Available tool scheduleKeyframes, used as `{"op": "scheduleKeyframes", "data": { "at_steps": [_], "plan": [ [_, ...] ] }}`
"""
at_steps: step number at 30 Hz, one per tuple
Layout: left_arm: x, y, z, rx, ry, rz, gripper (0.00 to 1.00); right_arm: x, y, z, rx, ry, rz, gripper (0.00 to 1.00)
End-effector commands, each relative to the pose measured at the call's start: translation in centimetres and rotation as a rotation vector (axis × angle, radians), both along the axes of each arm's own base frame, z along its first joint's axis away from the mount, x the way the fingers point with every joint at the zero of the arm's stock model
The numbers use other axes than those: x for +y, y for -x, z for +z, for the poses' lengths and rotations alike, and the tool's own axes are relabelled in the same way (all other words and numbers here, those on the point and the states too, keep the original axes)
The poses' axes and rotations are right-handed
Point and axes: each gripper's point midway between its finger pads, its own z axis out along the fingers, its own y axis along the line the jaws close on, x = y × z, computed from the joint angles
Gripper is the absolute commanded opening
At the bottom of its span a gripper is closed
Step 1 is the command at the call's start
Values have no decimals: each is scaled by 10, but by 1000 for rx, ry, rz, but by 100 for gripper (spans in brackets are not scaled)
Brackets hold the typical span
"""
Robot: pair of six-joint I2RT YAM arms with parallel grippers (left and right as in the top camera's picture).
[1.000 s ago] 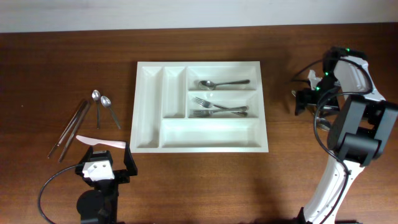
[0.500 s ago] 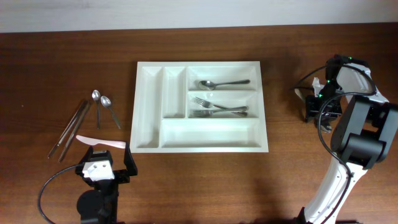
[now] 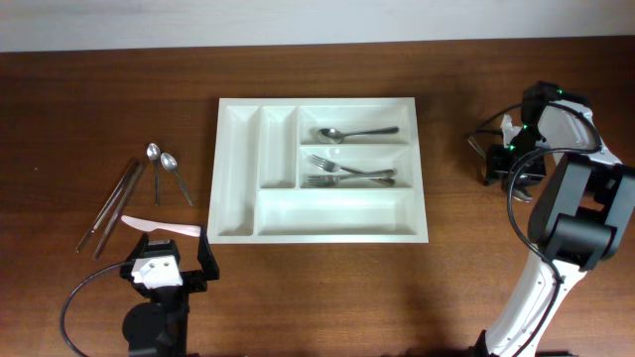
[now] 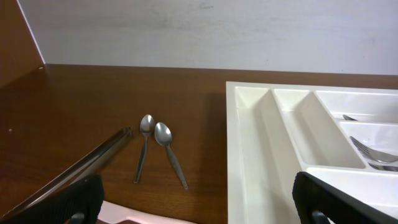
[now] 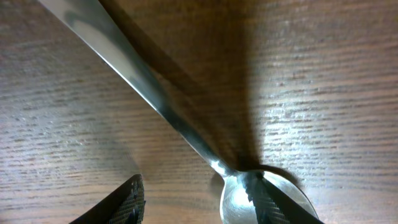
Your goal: Pack container
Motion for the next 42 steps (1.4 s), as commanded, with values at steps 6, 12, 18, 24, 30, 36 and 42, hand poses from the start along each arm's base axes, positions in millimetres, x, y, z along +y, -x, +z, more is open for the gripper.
{"op": "scheduleKeyframes", "data": {
  "at_steps": [6,12,18,24,30,36,42],
  "plan": [
    [2,0,-2,1,-16,8,99,0,-42,25,-122,-30,17,56],
    [2,0,-2,1,-16,8,99,-5,-55,32,-168,-10,39,57],
    [2,0,-2,1,-16,8,99,-6,-55,25,-159,-10,45,56],
    [2,0,-2,1,-16,8,99,-3,-46,8,-102,-31,43,56],
    [2,0,-2,1,-16,8,99,-1,-43,5,-87,-42,41,56],
    [2,0,-2,1,-16,8,99,3,-25,-14,-26,-59,37,49],
    [2,0,-2,1,-16,8,99,9,-7,-30,22,-75,35,49]
  ]
}}
